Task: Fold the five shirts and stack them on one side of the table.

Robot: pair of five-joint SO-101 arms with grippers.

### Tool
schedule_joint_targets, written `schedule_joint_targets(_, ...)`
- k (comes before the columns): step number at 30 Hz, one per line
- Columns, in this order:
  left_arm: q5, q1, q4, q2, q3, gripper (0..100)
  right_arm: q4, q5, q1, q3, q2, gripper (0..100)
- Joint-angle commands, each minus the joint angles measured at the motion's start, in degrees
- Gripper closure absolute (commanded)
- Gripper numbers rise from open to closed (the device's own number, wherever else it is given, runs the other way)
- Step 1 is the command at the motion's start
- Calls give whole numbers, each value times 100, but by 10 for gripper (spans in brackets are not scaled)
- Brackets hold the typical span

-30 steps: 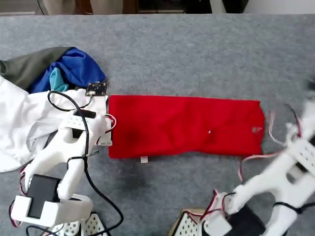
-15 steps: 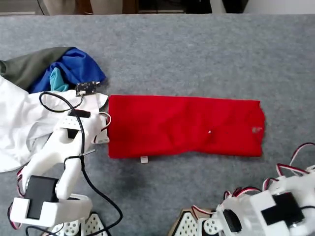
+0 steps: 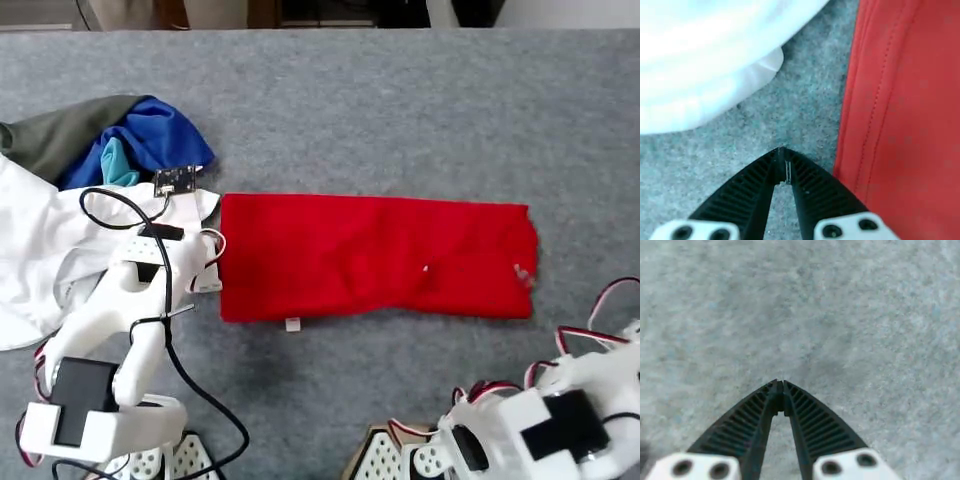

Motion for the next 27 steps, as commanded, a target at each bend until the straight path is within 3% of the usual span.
schedule_joint_targets(1,62,-88,-44,-189,-62,982,-290,211,-136,277,-497,993)
schedule_joint_targets(10,62,-88,9,-189,-53,982,-475,325,22,963,-1165,993)
schedule_joint_targets(17,62,-88,0,-189,-35,982,211,1222,699,1393,-1446,993)
schedule_joint_targets(27,70,-88,-9,-189,-62,982,202,1178,462,1411,-1455,993)
